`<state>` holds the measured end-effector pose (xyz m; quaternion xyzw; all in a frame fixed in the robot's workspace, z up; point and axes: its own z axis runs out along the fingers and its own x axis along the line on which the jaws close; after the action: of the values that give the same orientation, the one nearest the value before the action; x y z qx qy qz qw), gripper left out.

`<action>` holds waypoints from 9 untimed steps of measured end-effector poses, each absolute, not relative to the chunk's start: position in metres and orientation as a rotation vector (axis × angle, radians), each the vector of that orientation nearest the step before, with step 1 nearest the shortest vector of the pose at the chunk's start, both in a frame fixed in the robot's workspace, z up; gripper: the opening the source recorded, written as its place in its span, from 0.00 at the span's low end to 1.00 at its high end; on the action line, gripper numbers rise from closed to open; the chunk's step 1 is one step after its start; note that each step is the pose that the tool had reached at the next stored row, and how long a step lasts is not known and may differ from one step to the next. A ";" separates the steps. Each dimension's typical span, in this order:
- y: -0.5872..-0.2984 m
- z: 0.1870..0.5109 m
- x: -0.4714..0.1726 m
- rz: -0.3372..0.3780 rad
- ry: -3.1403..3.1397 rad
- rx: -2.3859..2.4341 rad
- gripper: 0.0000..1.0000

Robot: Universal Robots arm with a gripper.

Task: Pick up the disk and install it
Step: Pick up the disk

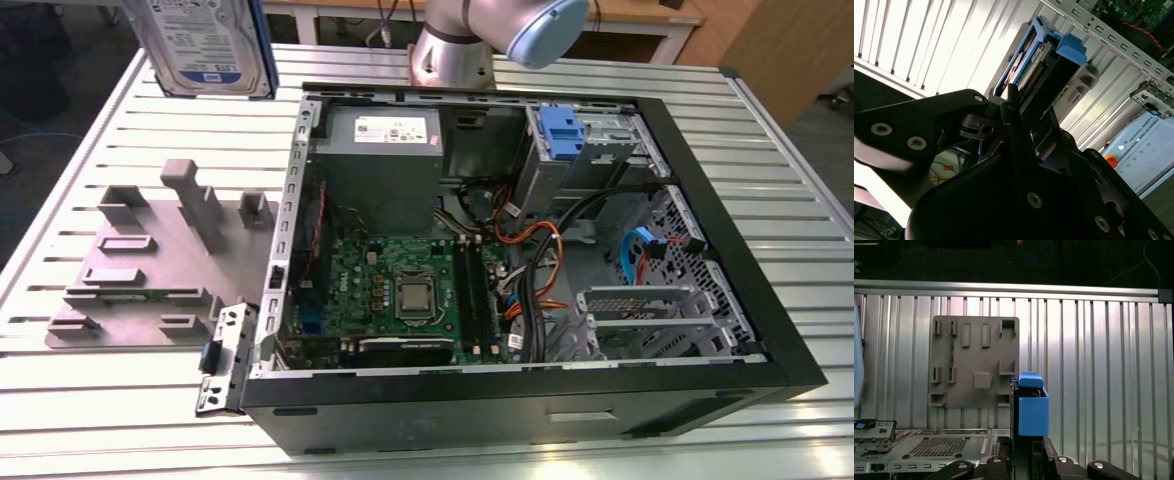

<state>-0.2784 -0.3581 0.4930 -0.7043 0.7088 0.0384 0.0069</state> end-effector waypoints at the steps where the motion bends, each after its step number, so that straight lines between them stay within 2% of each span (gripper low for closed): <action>1: -0.358 0.493 -0.275 0.120 2.217 -2.203 0.35; 9: -0.358 0.493 -0.252 0.120 2.217 -2.203 0.35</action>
<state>-0.2515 -0.3582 0.4930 -0.7044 0.7088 0.0384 0.0070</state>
